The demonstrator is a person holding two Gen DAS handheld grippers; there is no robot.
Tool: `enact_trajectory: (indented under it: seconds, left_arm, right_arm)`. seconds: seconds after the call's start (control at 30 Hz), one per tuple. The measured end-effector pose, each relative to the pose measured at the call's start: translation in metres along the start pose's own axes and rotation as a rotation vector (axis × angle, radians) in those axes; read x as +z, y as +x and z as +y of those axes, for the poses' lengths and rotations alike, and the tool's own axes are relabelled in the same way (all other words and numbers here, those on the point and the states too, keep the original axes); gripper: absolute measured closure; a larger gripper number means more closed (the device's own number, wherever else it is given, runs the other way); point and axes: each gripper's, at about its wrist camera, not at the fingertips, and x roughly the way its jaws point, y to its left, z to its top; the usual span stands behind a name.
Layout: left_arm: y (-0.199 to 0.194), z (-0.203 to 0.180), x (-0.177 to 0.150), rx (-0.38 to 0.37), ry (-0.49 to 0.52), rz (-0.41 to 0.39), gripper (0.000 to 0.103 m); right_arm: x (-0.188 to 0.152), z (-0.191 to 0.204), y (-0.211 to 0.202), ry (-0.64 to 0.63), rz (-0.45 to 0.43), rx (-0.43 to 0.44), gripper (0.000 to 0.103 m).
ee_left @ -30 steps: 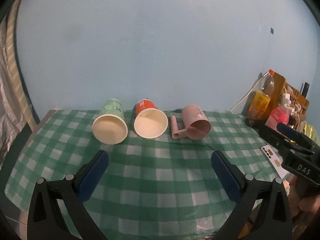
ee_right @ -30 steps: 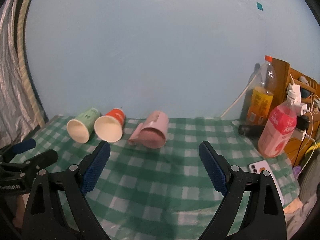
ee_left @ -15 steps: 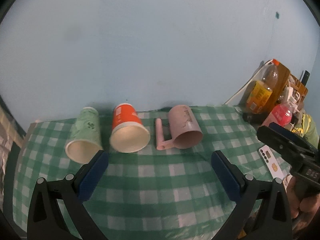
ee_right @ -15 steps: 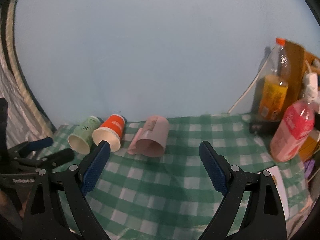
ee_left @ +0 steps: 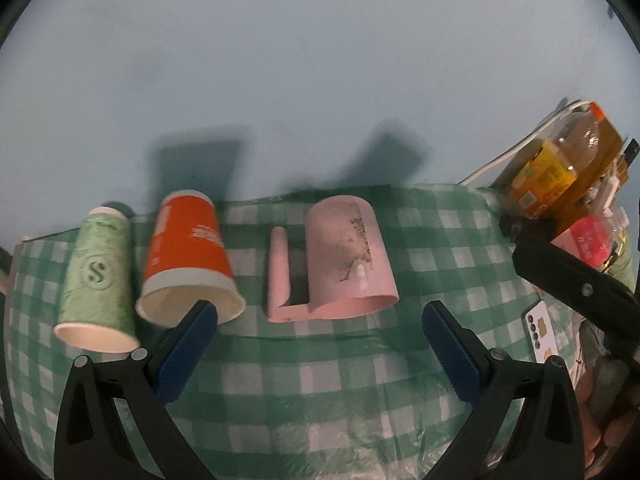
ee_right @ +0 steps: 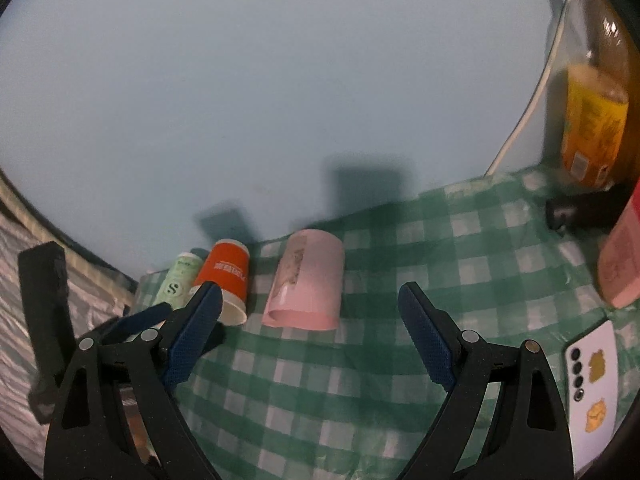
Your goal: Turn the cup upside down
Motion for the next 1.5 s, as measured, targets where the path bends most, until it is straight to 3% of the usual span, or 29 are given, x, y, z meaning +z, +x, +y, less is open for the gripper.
enact_trajectory:
  seconds: [0.2,0.43,0.67,0.73,0.9,0.97,1.03,1.3,1.5]
  left_arm:
    - [0.036,-0.007,0.023,-0.012,-0.034,0.080,0.000]
    - [0.068,-0.014,0.038,-0.038,-0.072,0.139,0.000]
    - [0.091,-0.017,0.045,-0.014,-0.076,0.183,0.001]
    - [0.097,-0.017,0.045,-0.011,-0.086,0.198,0.010]
    - [0.115,-0.016,0.046,0.010,-0.075,0.255,0.014]
    - [0.121,-0.013,0.046,0.007,-0.080,0.270,0.024]
    - [0.126,-0.011,0.045,-0.005,-0.087,0.294,0.027]
    - [0.120,-0.016,0.046,-0.010,-0.050,0.291,0.029]
    - [0.088,-0.027,0.035,-0.027,0.009,0.248,0.029]
  right_arm:
    - [0.011,-0.020,0.023,0.082,0.068,0.023,0.013]
    - [0.018,-0.042,0.031,0.149,0.058,-0.026,0.013]
    - [0.023,-0.055,0.036,0.175,0.054,-0.053,0.013]
    - [0.023,-0.058,0.036,0.189,0.052,-0.063,0.013]
    - [0.020,-0.065,0.040,0.202,0.065,-0.064,0.013]
    - [0.018,-0.065,0.041,0.197,0.071,-0.064,0.013]
    - [0.016,-0.066,0.042,0.196,0.077,-0.065,0.013]
    - [0.010,-0.069,0.038,0.194,0.086,-0.067,0.013]
    - [0.004,-0.063,0.030,0.182,0.066,-0.060,0.013]
